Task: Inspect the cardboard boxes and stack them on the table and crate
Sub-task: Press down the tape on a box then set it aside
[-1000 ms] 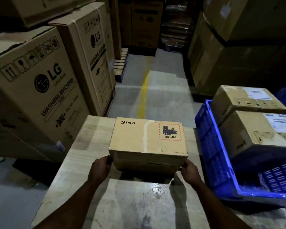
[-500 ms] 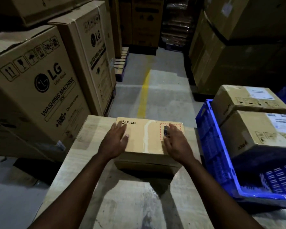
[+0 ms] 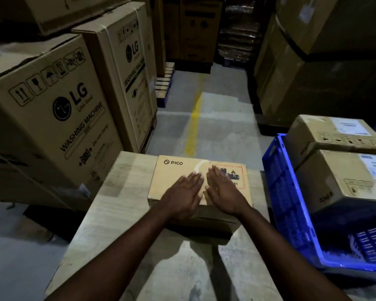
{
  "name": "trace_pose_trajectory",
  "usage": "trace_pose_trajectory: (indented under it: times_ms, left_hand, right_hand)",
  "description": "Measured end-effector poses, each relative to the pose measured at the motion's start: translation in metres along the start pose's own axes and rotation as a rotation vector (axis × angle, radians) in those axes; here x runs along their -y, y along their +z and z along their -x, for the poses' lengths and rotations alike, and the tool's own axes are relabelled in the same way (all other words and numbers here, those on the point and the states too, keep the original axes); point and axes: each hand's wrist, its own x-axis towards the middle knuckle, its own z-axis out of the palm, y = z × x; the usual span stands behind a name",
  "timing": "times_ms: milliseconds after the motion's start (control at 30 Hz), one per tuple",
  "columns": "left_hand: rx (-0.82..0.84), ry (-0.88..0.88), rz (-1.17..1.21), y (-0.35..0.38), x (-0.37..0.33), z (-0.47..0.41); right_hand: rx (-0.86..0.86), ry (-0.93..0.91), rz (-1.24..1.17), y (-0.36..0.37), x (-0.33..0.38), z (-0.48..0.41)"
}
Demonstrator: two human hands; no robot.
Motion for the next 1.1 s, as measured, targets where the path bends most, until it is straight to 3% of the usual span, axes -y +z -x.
trace_pose_trajectory:
  times_ms: [167,333,467,600,700,767,933,1100]
  left_hand:
    - [-0.046,-0.048,-0.077,0.018,-0.011,-0.004]
    - [-0.057,-0.037,-0.063,0.013,-0.008,-0.006]
    - [-0.03,-0.101,0.004,0.007,0.005,-0.009]
    - [-0.127,-0.444,0.062,-0.009,0.049,-0.01]
    - [-0.15,-0.597,0.182,-0.008,0.061,0.0]
    - [-0.15,-0.607,0.246,-0.003,0.058,0.004]
    - [-0.133,-0.572,0.289,-0.008,0.057,0.001]
    - [-0.163,-0.566,0.417,-0.004,0.047,0.002]
  right_hand:
    - [-0.092,0.176,0.136,0.001,-0.021,0.013]
    - [-0.09,0.181,0.157,0.005,-0.023,0.007]
    - [-0.19,0.2,-0.117,-0.001,-0.028,0.015]
    - [-0.376,0.442,-0.468,0.006,-0.042,0.041]
    - [-0.34,0.54,-0.714,0.014,-0.043,0.058]
    - [-0.355,0.55,-0.844,0.014,-0.04,0.06]
    - [-0.376,0.527,-0.886,0.005,-0.043,0.056]
    - [-0.399,0.496,-0.707,-0.036,-0.039,0.047]
